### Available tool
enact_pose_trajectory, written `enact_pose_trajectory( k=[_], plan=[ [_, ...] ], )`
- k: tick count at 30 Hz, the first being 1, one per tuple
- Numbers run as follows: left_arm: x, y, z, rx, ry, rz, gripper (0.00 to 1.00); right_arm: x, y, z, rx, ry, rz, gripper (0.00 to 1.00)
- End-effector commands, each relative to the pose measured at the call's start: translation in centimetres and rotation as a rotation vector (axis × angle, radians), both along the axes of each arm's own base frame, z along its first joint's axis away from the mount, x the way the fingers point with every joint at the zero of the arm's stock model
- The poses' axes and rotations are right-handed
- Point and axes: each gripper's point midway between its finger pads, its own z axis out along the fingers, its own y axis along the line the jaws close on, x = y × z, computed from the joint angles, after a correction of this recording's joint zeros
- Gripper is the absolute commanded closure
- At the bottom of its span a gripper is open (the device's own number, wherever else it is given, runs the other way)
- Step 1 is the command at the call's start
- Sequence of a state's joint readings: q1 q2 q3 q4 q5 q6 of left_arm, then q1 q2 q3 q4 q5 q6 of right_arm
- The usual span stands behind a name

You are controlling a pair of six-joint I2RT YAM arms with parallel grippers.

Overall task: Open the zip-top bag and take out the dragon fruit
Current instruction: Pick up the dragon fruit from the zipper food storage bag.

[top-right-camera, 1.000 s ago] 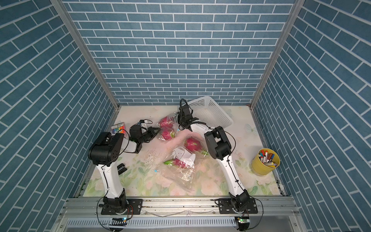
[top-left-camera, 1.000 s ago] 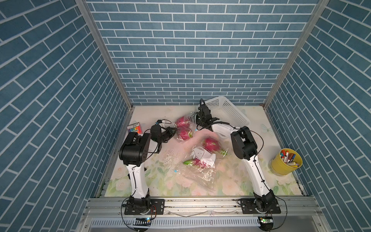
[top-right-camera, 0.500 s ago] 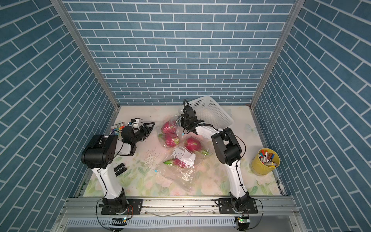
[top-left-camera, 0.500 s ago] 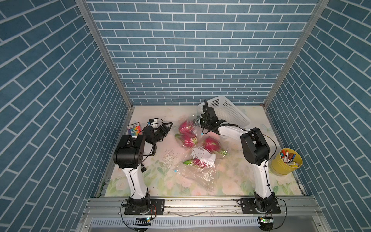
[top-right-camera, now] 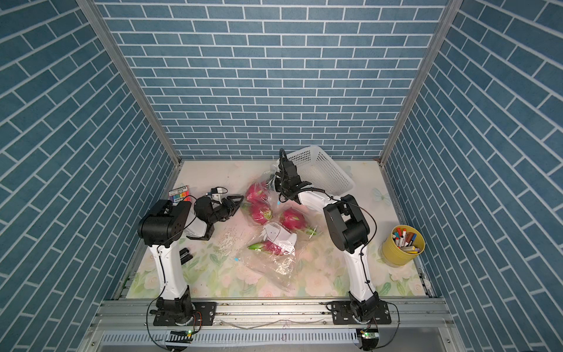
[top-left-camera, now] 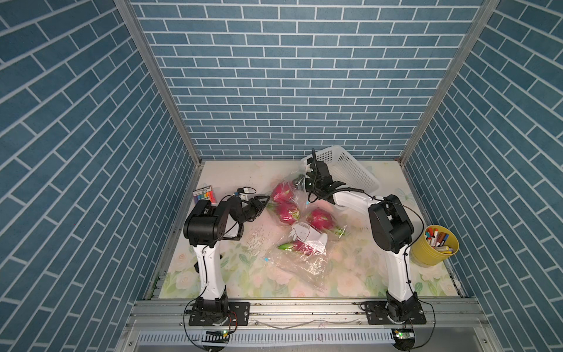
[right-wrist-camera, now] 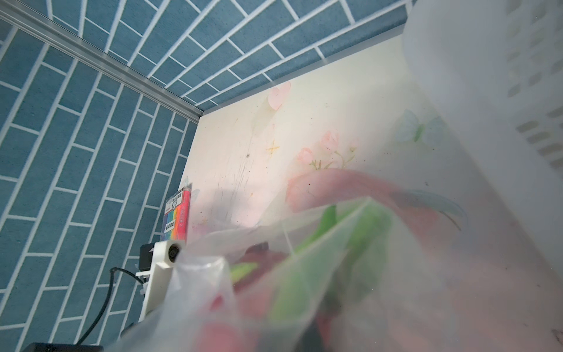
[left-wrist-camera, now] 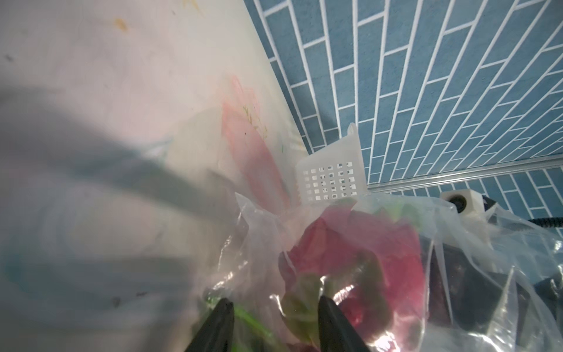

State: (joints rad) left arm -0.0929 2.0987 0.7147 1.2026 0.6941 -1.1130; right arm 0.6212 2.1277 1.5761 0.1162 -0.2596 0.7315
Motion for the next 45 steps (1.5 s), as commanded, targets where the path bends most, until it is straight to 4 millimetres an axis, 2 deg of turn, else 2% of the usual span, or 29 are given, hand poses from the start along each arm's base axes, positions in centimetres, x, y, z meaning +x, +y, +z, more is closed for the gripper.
enact_pose_trajectory(
  k=[1,3,4,10,13,17,24,34,40,45],
  plan=[
    [0.7,-0.5,0.9,-0.005,-0.051,-0.014,0.82,-0.1,0.2,3.2,0.046,-0.07,0.022,1.0],
    [1.1,-0.3,1.1,-0.002,-0.059,0.0,0.98,-0.4,0.0,3.3,0.038,-0.068,0.024,1.0],
    [1.3,-0.1,1.2,0.002,-0.061,0.011,1.0,-0.6,-0.3,3.4,0.027,-0.07,0.022,1.0],
    [1.8,2.1,1.9,0.043,-0.071,0.078,1.0,-2.3,-2.5,4.6,-0.066,-0.097,0.021,1.0],
    [1.8,2.8,2.1,0.063,-0.07,0.089,1.0,-3.4,-3.4,4.6,-0.097,-0.079,0.033,1.0],
    [1.7,3.0,2.2,0.08,-0.068,0.092,1.0,-4.4,-4.2,4.4,-0.103,-0.052,0.04,1.0],
    [1.7,3.2,2.3,0.083,-0.064,0.093,1.0,-4.5,-5.4,4.8,-0.1,-0.05,0.024,1.0],
    [1.8,5.2,1.9,0.111,-0.047,0.133,1.0,-6.5,-6.6,7.9,-0.088,-0.094,0.044,1.0],
    [1.8,5.1,1.8,0.115,-0.042,0.131,1.0,-6.9,-7.2,10.6,-0.077,-0.141,0.035,1.0],
    [1.9,5.2,1.7,0.128,-0.036,0.131,1.0,-6.9,-8.5,13.0,-0.1,-0.201,0.004,1.0]
  ],
)
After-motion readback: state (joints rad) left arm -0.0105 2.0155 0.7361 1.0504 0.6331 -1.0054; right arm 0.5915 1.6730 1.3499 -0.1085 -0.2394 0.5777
